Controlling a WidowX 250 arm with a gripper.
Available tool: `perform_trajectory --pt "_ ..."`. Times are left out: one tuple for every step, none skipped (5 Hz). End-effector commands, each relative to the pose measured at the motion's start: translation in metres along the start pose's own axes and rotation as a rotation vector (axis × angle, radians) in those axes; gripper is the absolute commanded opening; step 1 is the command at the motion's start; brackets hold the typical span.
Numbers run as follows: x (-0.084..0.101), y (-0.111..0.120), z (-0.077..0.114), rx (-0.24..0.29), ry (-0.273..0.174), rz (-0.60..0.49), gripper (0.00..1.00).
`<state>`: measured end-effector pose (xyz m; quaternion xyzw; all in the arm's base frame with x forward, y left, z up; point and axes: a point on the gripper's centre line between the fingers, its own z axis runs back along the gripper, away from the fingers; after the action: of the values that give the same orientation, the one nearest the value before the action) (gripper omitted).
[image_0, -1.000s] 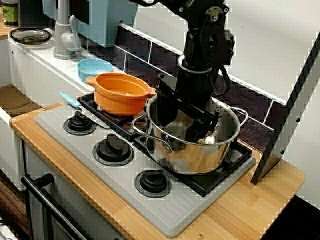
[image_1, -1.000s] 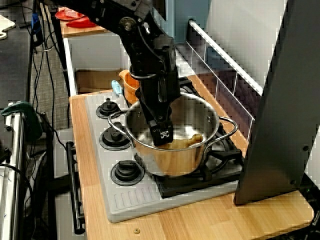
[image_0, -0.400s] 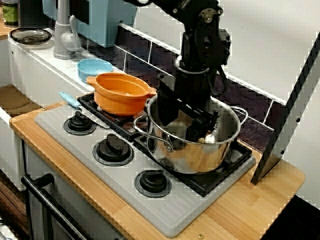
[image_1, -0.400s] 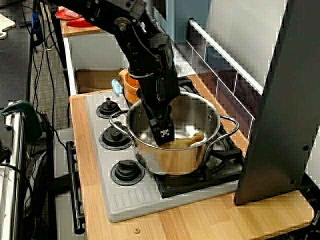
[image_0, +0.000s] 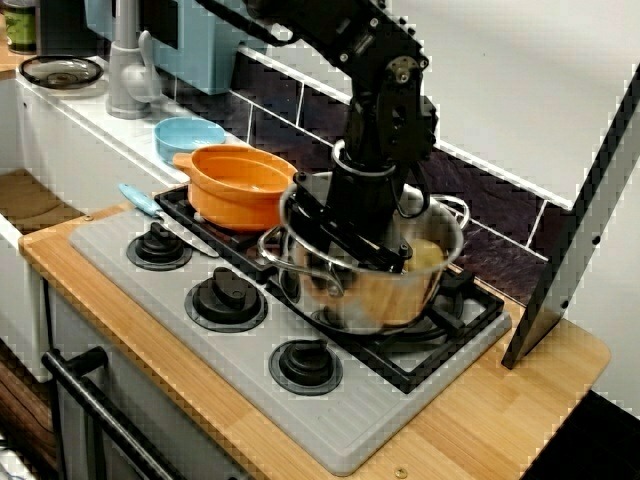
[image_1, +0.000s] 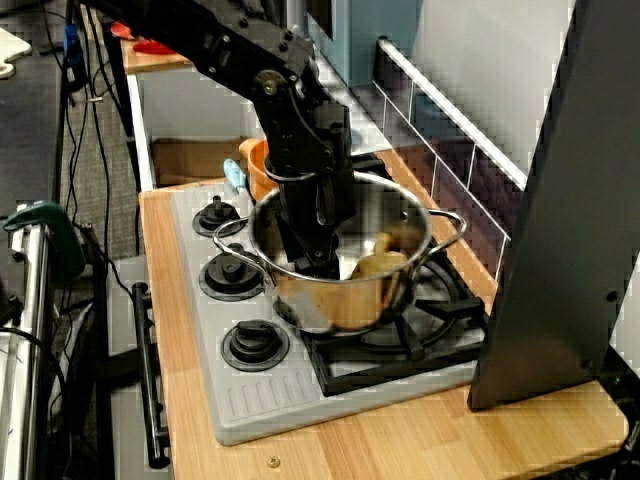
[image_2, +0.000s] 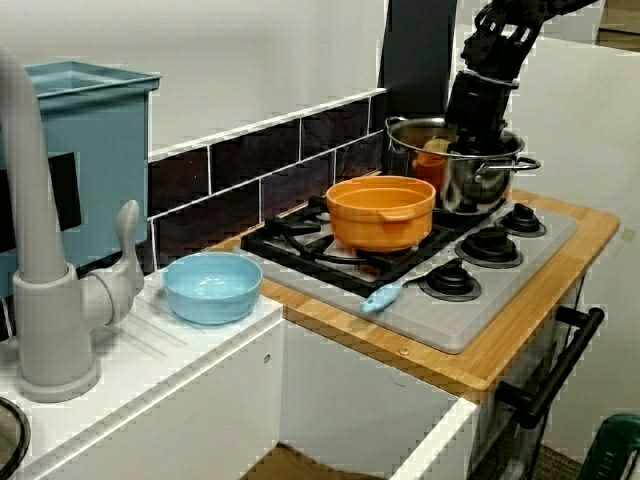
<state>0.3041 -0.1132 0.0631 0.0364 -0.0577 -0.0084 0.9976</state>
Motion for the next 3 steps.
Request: perform_trajectory --pt "0.003 0.007 0.007 -0.028 -0.036 -0.009 0.0" --pt "0.005 0.009 0.01 -0.025 -0.04 -0.003 0.0" --pt "0.007 0.011 0.018 -0.038 -0.046 0.005 0.0"
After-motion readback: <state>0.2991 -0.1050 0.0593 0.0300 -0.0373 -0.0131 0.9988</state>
